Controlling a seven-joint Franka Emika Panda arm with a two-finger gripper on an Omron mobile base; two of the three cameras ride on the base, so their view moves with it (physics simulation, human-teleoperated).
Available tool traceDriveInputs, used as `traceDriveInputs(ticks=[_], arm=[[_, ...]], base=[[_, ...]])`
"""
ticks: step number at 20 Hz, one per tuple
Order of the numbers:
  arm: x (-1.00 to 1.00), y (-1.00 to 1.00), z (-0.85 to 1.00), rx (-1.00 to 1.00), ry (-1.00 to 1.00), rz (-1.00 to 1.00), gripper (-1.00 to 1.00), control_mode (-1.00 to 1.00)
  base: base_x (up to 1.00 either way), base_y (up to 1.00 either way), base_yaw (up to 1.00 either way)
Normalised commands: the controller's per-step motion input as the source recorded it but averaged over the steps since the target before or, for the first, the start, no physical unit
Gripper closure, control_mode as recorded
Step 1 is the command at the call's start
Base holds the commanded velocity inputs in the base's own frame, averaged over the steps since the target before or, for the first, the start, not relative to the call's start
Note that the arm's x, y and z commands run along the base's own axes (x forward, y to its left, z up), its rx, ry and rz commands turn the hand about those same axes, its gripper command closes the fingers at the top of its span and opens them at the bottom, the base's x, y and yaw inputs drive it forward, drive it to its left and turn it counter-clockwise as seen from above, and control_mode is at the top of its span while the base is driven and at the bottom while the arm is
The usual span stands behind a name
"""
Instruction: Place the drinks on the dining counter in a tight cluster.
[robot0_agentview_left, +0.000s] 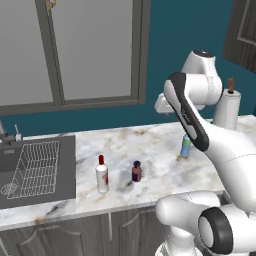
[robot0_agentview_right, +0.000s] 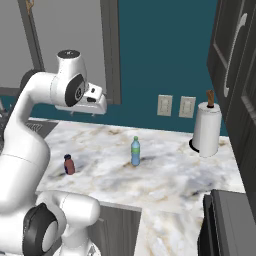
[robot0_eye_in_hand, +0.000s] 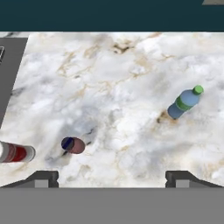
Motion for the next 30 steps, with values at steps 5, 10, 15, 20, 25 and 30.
traceDriveInputs(ticks=[5,10,15,20,25,30], arm=[[-0.65,0.38,0.0,0.01,-0.01,0.05,-1.0,-1.0],[-0.11,0.49,0.0,0.0,0.03,0.05,-1.0,-1.0],[0.11,0.45,-0.18,-0.01,0.03,0.09,-1.0,-1.0],[0.07,0.27,-0.08,-0.06,0.05,0.07,-1.0,-1.0],[0.16,0.02,-0.18,-0.02,0.0,0.02,-1.0,-1.0],[0.26,0.01,-0.34,0.0,0.1,0.05,-1.0,-1.0]], base=[[0.0,0.0,0.0],[0.0,0.0,0.0],[0.0,0.0,0.0],[0.0,0.0,0.0],[0.0,0.0,0.0],[0.0,0.0,0.0]])
